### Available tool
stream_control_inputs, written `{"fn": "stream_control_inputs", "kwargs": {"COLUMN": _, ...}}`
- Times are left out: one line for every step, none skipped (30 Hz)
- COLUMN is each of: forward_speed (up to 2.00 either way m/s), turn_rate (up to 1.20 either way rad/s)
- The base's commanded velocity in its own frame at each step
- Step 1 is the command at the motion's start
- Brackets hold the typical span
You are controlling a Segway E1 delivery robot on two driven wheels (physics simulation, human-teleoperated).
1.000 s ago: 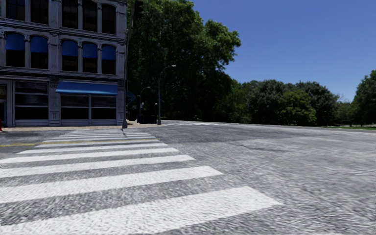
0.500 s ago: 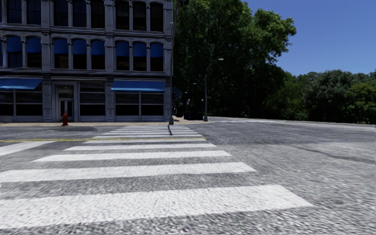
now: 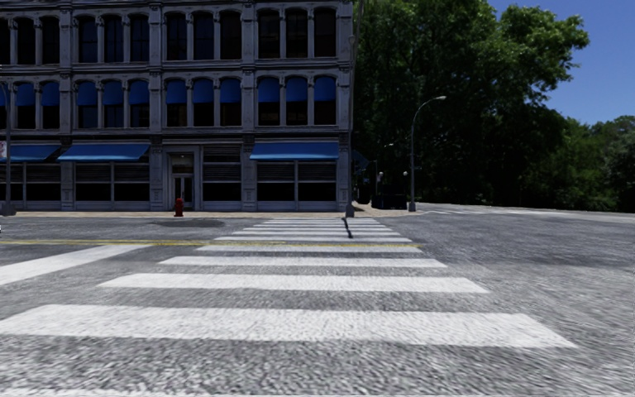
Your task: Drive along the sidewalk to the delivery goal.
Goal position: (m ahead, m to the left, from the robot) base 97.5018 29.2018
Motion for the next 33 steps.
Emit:
{"fn": "stream_control_inputs", "kwargs": {"forward_speed": 1.34, "turn_rate": 0.0}}
{"fn": "stream_control_inputs", "kwargs": {"forward_speed": 1.34, "turn_rate": 0.0}}
{"fn": "stream_control_inputs", "kwargs": {"forward_speed": 1.34, "turn_rate": 0.0}}
{"fn": "stream_control_inputs", "kwargs": {"forward_speed": 1.33, "turn_rate": 0.0}}
{"fn": "stream_control_inputs", "kwargs": {"forward_speed": 1.33, "turn_rate": 0.0}}
{"fn": "stream_control_inputs", "kwargs": {"forward_speed": 1.33, "turn_rate": 0.0}}
{"fn": "stream_control_inputs", "kwargs": {"forward_speed": 1.33, "turn_rate": 0.0}}
{"fn": "stream_control_inputs", "kwargs": {"forward_speed": 1.33, "turn_rate": 0.0}}
{"fn": "stream_control_inputs", "kwargs": {"forward_speed": 1.33, "turn_rate": 0.0}}
{"fn": "stream_control_inputs", "kwargs": {"forward_speed": 1.33, "turn_rate": 0.0}}
{"fn": "stream_control_inputs", "kwargs": {"forward_speed": 2.0, "turn_rate": 0.0}}
{"fn": "stream_control_inputs", "kwargs": {"forward_speed": 2.0, "turn_rate": 0.0}}
{"fn": "stream_control_inputs", "kwargs": {"forward_speed": 2.0, "turn_rate": 0.0}}
{"fn": "stream_control_inputs", "kwargs": {"forward_speed": 2.0, "turn_rate": 0.0}}
{"fn": "stream_control_inputs", "kwargs": {"forward_speed": 2.0, "turn_rate": 0.0}}
{"fn": "stream_control_inputs", "kwargs": {"forward_speed": 2.0, "turn_rate": 0.0}}
{"fn": "stream_control_inputs", "kwargs": {"forward_speed": 2.0, "turn_rate": 0.0}}
{"fn": "stream_control_inputs", "kwargs": {"forward_speed": 2.0, "turn_rate": 0.0}}
{"fn": "stream_control_inputs", "kwargs": {"forward_speed": 2.0, "turn_rate": 0.0}}
{"fn": "stream_control_inputs", "kwargs": {"forward_speed": 2.0, "turn_rate": 0.0}}
{"fn": "stream_control_inputs", "kwargs": {"forward_speed": 2.0, "turn_rate": 0.0}}
{"fn": "stream_control_inputs", "kwargs": {"forward_speed": 2.0, "turn_rate": 0.0}}
{"fn": "stream_control_inputs", "kwargs": {"forward_speed": 2.0, "turn_rate": 0.0}}
{"fn": "stream_control_inputs", "kwargs": {"forward_speed": 2.0, "turn_rate": 0.0}}
{"fn": "stream_control_inputs", "kwargs": {"forward_speed": 2.0, "turn_rate": 0.0}}
{"fn": "stream_control_inputs", "kwargs": {"forward_speed": 2.0, "turn_rate": 0.0}}
{"fn": "stream_control_inputs", "kwargs": {"forward_speed": 2.0, "turn_rate": 0.0}}
{"fn": "stream_control_inputs", "kwargs": {"forward_speed": 2.0, "turn_rate": 0.0}}
{"fn": "stream_control_inputs", "kwargs": {"forward_speed": 2.0, "turn_rate": 0.0}}
{"fn": "stream_control_inputs", "kwargs": {"forward_speed": 2.0, "turn_rate": 0.0}}
{"fn": "stream_control_inputs", "kwargs": {"forward_speed": 2.0, "turn_rate": 0.0}}
{"fn": "stream_control_inputs", "kwargs": {"forward_speed": 2.0, "turn_rate": 0.0}}
{"fn": "stream_control_inputs", "kwargs": {"forward_speed": 2.0, "turn_rate": 0.0}}
